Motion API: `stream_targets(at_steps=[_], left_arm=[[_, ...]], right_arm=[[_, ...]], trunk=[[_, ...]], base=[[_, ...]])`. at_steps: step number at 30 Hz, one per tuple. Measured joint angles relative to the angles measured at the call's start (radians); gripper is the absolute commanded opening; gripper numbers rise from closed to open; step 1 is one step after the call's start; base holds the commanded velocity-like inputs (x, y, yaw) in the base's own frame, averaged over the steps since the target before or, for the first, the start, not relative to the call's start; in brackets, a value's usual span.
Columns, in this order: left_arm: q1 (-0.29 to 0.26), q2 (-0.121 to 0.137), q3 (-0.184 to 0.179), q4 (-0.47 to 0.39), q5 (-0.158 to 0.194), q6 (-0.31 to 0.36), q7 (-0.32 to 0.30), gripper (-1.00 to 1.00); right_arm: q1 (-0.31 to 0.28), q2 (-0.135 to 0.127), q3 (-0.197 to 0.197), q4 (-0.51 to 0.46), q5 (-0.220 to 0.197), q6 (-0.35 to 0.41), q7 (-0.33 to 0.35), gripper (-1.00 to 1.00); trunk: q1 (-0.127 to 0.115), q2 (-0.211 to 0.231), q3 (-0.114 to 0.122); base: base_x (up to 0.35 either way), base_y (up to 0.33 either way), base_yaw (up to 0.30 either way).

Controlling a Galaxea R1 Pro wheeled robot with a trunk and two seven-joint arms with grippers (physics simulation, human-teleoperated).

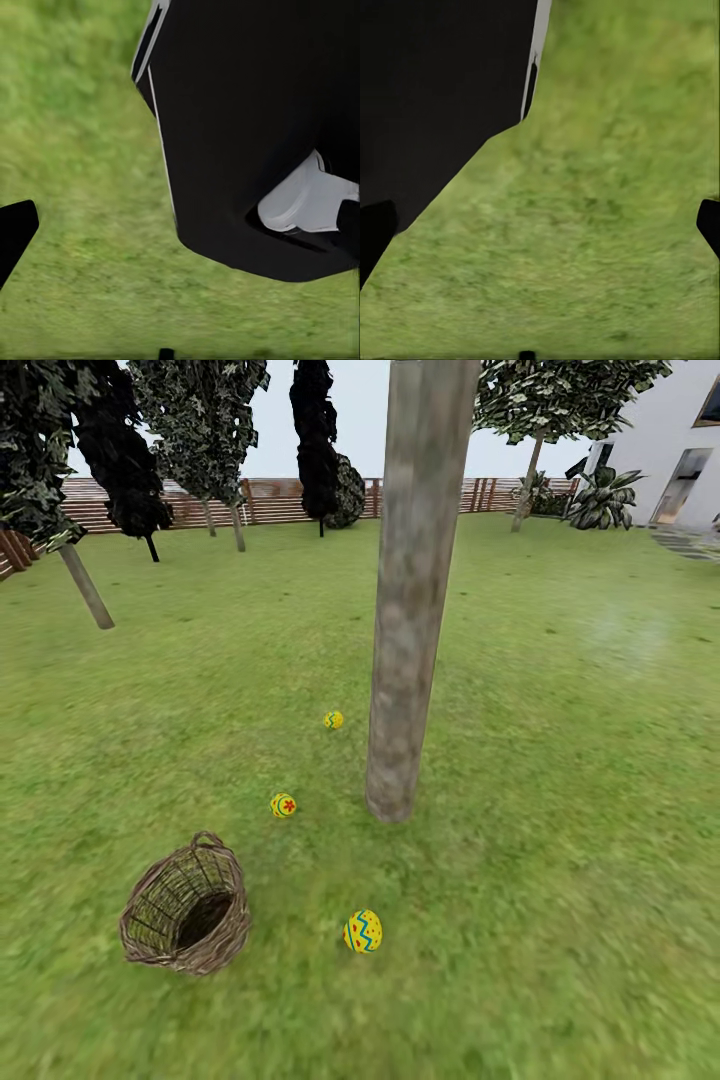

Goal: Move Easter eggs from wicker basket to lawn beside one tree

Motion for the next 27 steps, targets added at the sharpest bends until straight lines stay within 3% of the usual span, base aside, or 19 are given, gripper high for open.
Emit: stream_targets(at_steps=[5,13,20,23,24,27], left_arm=[[0.017,-0.002,0.0,0.0,-0.002,-0.001,0.0,1.0],[0.019,-0.007,0.0,-0.001,-0.004,-0.002,-0.001,1.0],[0.019,-0.028,-0.001,-0.005,-0.003,-0.008,-0.002,1.0],[0.019,-0.03,-0.001,-0.005,-0.003,-0.078,-0.004,1.0],[0.019,-0.031,-0.001,-0.003,-0.005,-0.137,-0.005,1.0],[0.019,-0.03,0.0,-0.003,-0.003,-0.149,-0.008,1.0]], right_arm=[[0.036,0.009,0.0,0.0,-0.001,-0.051,0.0,1.0],[0.042,0.01,0.0,-0.003,0.002,-0.111,0.001,1.0],[0.042,0.018,0.002,-0.009,0.002,-0.151,0.003,1.0],[0.042,0.026,0.002,-0.01,0.003,-0.152,0.004,1.0],[0.042,0.028,0.002,-0.008,0.004,-0.152,0.004,1.0],[0.042,0.028,0.001,-0.008,0.004,-0.152,0.005,1.0]], trunk=[[-0.019,0.035,0.016],[-0.05,0.091,0.043],[-0.077,0.14,0.077],[-0.088,0.161,0.091],[-0.092,0.168,0.096],[-0.104,0.189,0.11]], base=[[0.0,0.0,0.0],[0.0,0.0,0.0],[0.0,0.0,0.0],[0.0,0.0,0.0],[0.0,0.0,0.0],[0.0,0.0,0.0]])
